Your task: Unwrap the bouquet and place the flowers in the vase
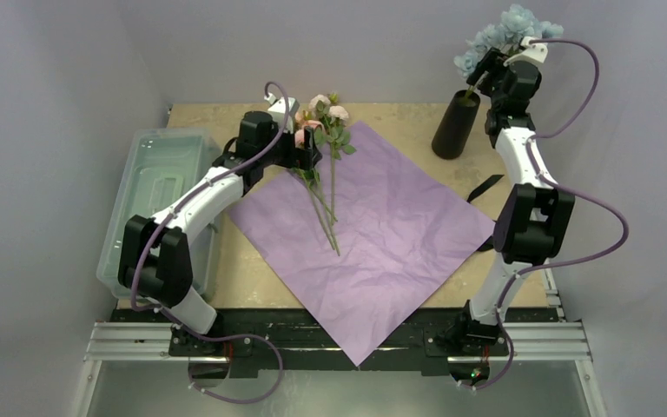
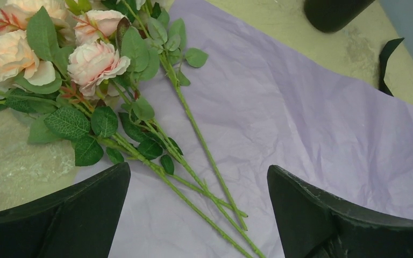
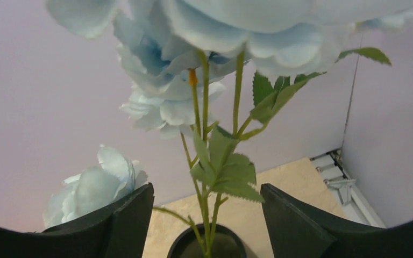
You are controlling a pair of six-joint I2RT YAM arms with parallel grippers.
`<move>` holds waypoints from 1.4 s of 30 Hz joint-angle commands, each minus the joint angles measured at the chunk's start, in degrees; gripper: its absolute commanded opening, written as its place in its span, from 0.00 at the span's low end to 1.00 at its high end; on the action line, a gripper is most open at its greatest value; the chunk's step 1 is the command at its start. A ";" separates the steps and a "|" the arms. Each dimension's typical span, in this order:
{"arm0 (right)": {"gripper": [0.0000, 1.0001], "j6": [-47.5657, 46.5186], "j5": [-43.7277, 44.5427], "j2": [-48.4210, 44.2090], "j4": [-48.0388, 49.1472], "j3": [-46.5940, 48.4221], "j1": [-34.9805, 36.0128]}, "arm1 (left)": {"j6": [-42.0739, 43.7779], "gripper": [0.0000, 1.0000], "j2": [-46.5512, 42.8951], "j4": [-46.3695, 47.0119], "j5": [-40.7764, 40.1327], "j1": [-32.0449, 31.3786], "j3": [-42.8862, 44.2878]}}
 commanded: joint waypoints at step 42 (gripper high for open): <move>0.98 -8.86 -22.65 -33.80 -14.56 -28.30 5.45 | -26.02 0.38 23.88 20.35 10.39 5.27 1.20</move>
